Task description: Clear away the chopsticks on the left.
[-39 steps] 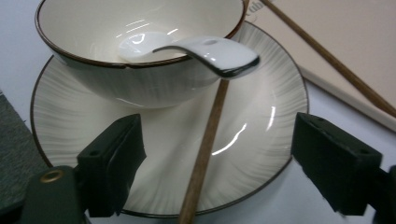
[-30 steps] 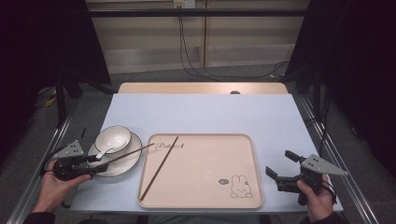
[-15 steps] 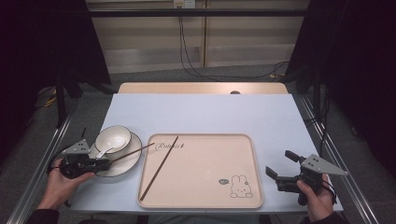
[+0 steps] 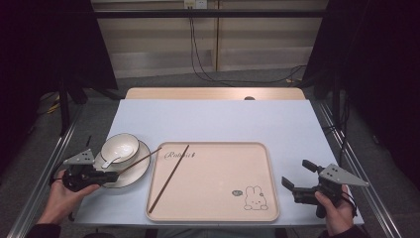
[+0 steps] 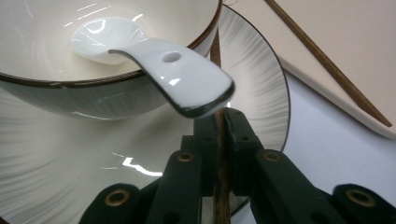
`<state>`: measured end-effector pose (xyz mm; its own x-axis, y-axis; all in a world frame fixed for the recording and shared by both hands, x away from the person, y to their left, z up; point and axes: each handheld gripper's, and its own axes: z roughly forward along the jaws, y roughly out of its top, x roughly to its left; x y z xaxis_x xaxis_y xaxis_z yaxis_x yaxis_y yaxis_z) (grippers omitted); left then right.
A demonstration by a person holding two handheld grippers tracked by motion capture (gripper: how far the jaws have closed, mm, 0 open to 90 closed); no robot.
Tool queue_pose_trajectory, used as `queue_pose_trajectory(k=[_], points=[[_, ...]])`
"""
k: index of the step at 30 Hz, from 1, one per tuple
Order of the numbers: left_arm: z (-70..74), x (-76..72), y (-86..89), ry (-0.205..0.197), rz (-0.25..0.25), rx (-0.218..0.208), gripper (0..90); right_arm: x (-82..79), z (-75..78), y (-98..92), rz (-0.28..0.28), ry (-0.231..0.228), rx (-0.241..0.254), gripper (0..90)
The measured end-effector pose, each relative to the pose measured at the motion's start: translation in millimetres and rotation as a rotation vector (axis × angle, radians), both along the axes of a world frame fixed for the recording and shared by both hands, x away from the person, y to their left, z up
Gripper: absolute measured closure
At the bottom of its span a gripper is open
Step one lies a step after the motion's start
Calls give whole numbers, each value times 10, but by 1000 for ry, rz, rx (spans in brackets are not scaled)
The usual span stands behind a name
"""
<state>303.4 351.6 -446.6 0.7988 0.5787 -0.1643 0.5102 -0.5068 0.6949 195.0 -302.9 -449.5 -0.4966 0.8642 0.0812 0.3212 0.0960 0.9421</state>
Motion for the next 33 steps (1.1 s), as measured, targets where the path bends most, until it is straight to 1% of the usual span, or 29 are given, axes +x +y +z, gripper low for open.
queue_pose_trajectory(k=[1,4,7,8,9,10,11,12,14,15,18,23,25,26,29,31,32,33], points=[[8,-7,-6,-1,-5,1,845,0,0,-2,-1,-4,-3,26],[23,-28,-39,6,8,-17,846,-2,0,-1,0,-1,2,26],[53,-44,-67,6,-6,-26,846,-1,0,-1,0,-2,2,26],[52,-51,-79,4,-11,-38,846,-1,1,-2,1,-2,0,26],[65,-61,-90,8,-9,-37,846,-2,1,-1,-1,-3,0,26],[67,-70,-105,9,-9,-47,845,-2,1,-1,-2,-3,0,26],[76,-82,-117,11,-10,-45,845,-1,0,-1,1,-1,0,26],[81,-97,-131,12,-6,-55,845,-2,2,0,-1,-3,1,27],[82,-104,-138,11,-6,-56,845,-1,0,1,-6,-6,-1,27],[86,-114,-146,14,10,-60,845,-3,1,-1,-1,-3,0,27],[97,-144,-184,20,17,-75,845,-3,1,-1,-1,-3,1,27],[125,-174,-280,18,9,-75,845,0,-1,-1,-2,-1,1,27],[135,-176,-323,18,3,-81,845,0,-1,-1,-2,0,2,27],[140,-177,-375,25,-3,-90,845,-2,1,-1,-4,-2,1,27],[157,-185,-431,26,-3,-81,845,-1,0,-1,-4,-2,2,28],[167,-184,-483,30,-16,-91,845,0,0,-2,-6,-6,0,27],[174,-186,-513,24,-11,-88,845,-1,0,-2,-5,-6,0,27],[175,-182,-544,27,-16,-100,845,-1,0,-2,-7,-6,0,27]])
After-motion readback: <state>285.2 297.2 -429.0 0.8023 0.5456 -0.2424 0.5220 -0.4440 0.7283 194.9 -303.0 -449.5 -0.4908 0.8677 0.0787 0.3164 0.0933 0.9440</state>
